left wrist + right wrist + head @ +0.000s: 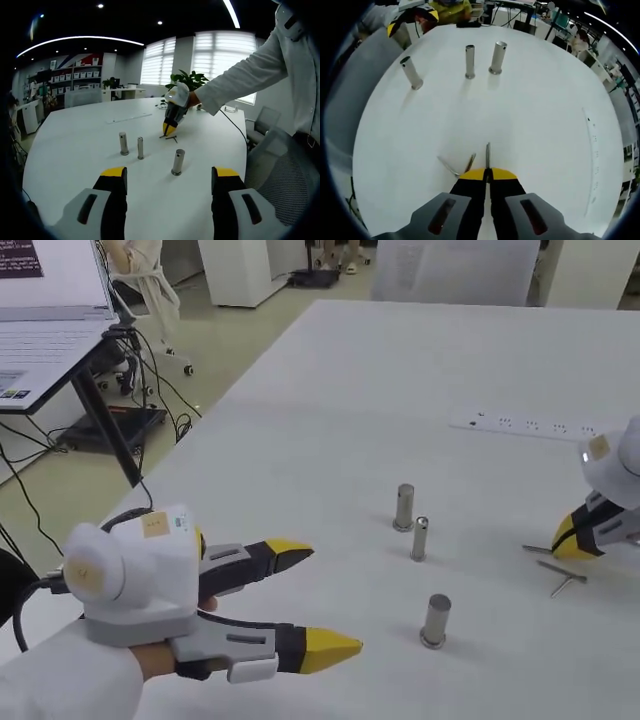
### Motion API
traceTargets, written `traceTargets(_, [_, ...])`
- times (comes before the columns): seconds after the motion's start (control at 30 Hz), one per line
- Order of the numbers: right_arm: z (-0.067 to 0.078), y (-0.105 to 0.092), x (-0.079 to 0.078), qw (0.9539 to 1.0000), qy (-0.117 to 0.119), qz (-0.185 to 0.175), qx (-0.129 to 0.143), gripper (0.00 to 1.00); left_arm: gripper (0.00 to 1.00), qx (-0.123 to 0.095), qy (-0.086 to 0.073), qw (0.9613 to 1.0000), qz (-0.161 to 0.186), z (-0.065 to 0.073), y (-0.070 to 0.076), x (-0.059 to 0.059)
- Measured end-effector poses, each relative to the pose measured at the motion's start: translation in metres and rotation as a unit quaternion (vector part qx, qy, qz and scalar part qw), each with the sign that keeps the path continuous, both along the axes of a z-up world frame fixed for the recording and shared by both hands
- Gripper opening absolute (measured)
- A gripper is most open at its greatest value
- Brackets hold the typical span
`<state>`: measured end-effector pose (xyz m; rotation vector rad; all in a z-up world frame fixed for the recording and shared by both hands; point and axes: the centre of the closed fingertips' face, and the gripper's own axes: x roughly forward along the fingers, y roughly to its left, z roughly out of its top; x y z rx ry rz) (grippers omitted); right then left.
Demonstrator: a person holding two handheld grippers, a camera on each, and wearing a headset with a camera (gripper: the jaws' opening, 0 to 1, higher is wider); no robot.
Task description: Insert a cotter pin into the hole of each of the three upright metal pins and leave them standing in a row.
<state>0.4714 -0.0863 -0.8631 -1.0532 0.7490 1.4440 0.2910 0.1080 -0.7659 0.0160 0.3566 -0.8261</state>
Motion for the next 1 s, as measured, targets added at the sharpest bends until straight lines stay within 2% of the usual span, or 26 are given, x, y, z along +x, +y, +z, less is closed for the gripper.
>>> traceTargets(0.53, [0.014,-0.008,-0.002,0.9999,-0.008,-0.013,0.003,0.02,0.68,0.001,-0.004,1.0000,-0.007,0.003,-0.006,0.000])
traceTargets(1.0, [0.036,-0.015,-0.028,0.9997,-0.009,-0.021,0.005,0.02,0.67,0.003,-0.014,0.9996,-0.023,0.007,-0.015,0.004])
